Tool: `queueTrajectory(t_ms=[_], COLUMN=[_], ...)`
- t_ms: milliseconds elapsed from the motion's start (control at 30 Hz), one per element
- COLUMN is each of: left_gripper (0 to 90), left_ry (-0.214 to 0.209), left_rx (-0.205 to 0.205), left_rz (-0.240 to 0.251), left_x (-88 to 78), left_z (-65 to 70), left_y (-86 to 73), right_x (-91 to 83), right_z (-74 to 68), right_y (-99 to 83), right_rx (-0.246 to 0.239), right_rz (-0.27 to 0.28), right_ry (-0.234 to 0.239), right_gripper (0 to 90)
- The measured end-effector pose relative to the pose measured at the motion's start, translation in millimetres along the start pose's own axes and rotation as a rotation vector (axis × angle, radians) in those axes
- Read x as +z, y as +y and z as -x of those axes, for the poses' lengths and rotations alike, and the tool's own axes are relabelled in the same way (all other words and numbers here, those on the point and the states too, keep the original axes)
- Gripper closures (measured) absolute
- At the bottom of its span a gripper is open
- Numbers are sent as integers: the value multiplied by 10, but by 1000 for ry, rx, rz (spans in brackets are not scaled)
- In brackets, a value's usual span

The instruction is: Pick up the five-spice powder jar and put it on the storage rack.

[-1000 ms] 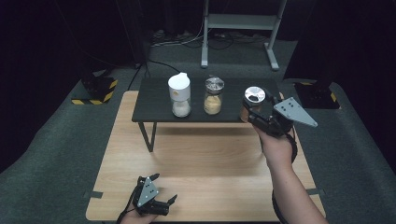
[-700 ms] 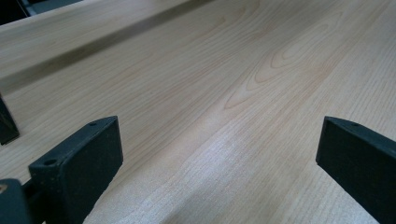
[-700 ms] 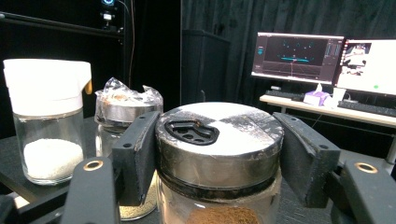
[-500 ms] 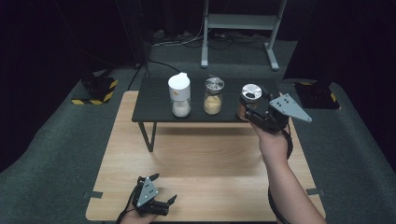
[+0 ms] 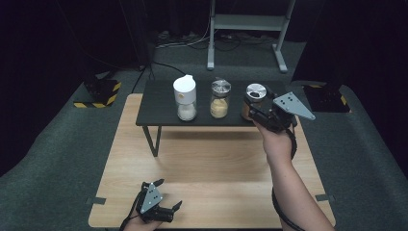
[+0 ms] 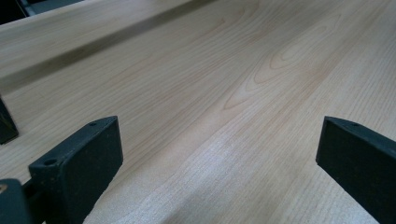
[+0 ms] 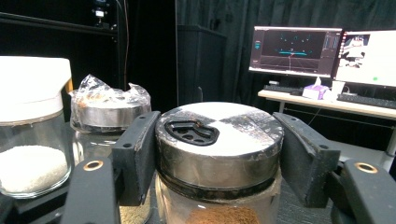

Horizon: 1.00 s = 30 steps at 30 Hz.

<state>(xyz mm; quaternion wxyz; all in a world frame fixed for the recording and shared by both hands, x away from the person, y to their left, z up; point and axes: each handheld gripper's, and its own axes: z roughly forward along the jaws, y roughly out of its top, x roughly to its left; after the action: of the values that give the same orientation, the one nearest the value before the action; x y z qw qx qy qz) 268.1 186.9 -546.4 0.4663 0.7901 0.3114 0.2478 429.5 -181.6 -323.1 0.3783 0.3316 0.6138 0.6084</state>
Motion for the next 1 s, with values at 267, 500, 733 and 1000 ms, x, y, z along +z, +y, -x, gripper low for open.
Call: queueTrajectory(t_ms=[267, 500, 733, 1000], left_gripper=[7, 7, 7, 8], left_ry=[-2, -2, -2, -4], left_rx=[-1, -4, -2, -7], left_rz=[1, 1, 1, 0], left_x=[-2, -3, -5, -7], left_z=[-3, -4, 1, -2], left_y=[-2, -2, -3, -4], right_x=[52, 71, 86, 109], right_z=[13, 45, 37, 47], right_y=[-22, -41, -70, -79], right_rx=[11, 20, 26, 30], right_rz=[-2, -4, -1, 0], right_ry=[-6, -10, -13, -10], right_gripper=[343, 343, 342, 342])
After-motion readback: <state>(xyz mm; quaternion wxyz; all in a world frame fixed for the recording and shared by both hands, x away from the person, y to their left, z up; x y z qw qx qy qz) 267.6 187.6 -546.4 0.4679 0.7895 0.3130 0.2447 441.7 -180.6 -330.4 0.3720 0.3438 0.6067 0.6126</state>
